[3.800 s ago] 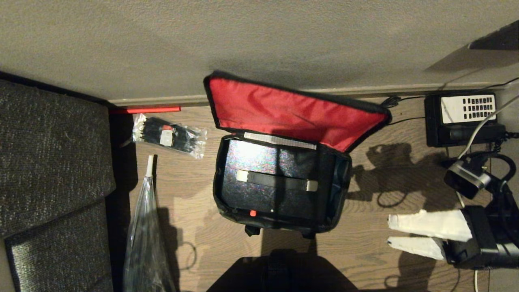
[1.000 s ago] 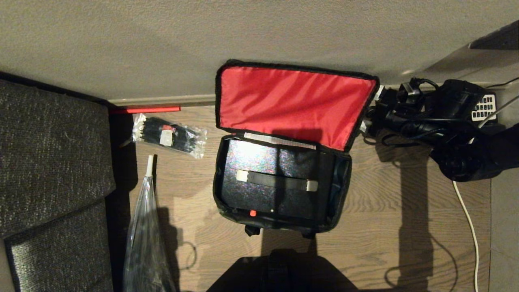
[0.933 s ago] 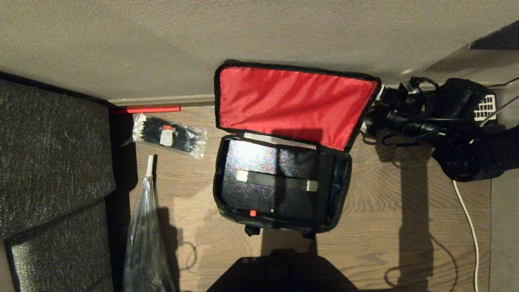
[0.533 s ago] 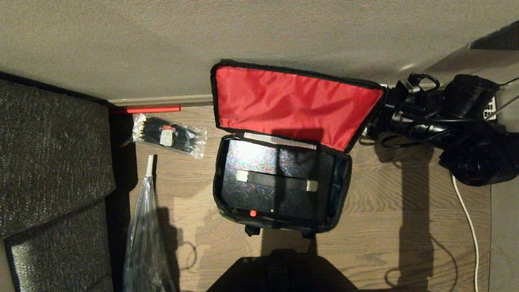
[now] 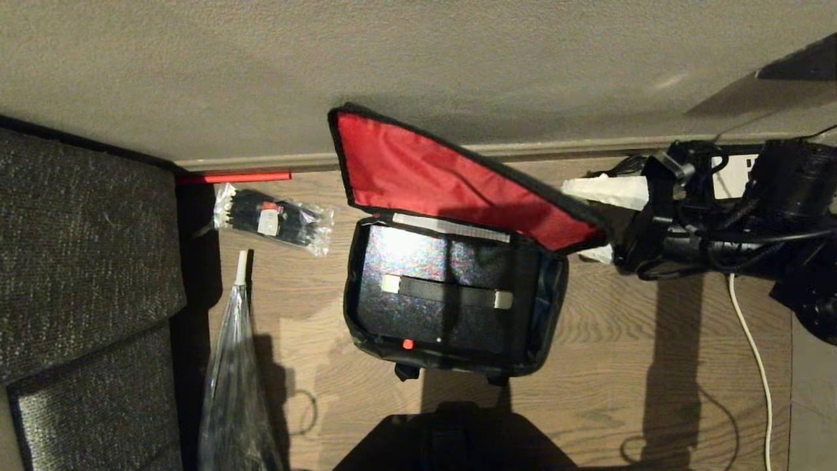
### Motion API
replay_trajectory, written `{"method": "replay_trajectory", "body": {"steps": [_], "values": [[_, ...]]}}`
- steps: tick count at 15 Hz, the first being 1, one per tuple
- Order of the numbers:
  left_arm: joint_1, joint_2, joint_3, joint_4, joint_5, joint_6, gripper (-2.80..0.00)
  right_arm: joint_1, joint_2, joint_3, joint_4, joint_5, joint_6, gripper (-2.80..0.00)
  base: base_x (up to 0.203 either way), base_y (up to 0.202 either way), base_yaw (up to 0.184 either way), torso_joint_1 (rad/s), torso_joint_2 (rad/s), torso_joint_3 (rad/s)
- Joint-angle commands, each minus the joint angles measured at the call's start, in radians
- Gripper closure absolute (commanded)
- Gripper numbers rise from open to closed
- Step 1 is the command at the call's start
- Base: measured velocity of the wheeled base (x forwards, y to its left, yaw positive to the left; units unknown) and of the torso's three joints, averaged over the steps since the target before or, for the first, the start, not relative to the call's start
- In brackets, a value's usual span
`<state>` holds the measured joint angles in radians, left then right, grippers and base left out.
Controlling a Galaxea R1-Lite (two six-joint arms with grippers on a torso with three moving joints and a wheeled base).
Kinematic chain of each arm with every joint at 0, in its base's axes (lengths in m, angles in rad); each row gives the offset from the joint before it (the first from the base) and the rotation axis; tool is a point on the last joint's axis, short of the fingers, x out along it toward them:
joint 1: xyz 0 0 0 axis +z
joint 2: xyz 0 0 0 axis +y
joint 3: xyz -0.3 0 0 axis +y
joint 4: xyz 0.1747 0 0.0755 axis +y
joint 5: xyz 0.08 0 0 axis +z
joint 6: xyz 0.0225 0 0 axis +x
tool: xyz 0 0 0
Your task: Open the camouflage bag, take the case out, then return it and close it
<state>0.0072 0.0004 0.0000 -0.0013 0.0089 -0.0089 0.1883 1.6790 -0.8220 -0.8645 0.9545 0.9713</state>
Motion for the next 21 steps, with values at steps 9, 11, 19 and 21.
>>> {"method": "replay_trajectory", "body": {"steps": [9,11,19,21], "values": [[0.000,-0.002,0.002,0.000,0.000,0.000,0.00,0.103,-0.359,0.323,0.329,-0.013,-0.362,-2.80,0.000,0.000,0.000,0.000,0.00,0.000],[0.000,-0.002,0.002,0.000,0.000,0.000,0.00,0.101,-0.408,0.312,0.374,-0.081,-0.396,-2.80,0.000,0.000,0.000,0.000,0.00,0.000],[0.000,-0.002,0.002,0.000,0.000,0.000,0.00,0.093,-0.771,0.286,0.847,-0.368,-0.608,0.00,0.000,0.000,0.000,0.000,0.00,0.000],[0.000,-0.002,0.002,0.000,0.000,0.000,0.00,0.071,-0.876,0.274,1.042,-0.439,-0.666,0.00,0.000,0.000,0.000,0.000,0.00,0.000]]}}
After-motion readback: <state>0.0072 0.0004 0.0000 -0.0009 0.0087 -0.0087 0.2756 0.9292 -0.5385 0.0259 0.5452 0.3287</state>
